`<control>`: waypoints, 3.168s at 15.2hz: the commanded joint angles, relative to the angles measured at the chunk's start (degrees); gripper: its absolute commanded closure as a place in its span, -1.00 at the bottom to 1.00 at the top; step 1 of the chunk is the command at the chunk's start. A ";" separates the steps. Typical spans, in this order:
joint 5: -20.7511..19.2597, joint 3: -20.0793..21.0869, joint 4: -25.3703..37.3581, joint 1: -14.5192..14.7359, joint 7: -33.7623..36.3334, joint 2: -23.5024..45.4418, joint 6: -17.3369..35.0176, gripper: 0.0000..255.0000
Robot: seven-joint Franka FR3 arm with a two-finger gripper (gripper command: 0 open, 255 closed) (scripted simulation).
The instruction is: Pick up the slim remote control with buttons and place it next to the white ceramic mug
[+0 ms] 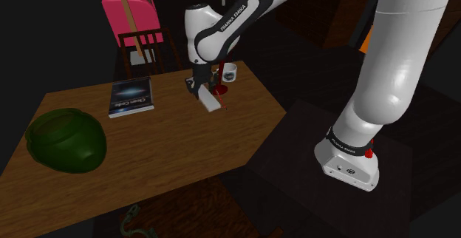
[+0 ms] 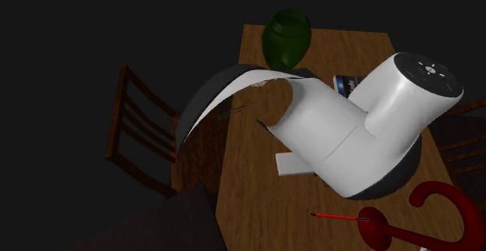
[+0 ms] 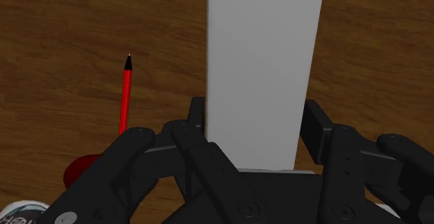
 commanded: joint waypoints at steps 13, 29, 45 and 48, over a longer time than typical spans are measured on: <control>4.38 -5.98 -9.75 -13.02 -21.84 -7.29 2.76 1.00; 6.04 -15.18 -4.70 -26.78 -45.99 -4.06 0.65 1.00; 5.75 -15.31 -5.16 -26.66 -45.94 6.21 11.39 1.00; 5.69 -15.35 -4.89 -26.63 -45.92 8.35 13.25 1.00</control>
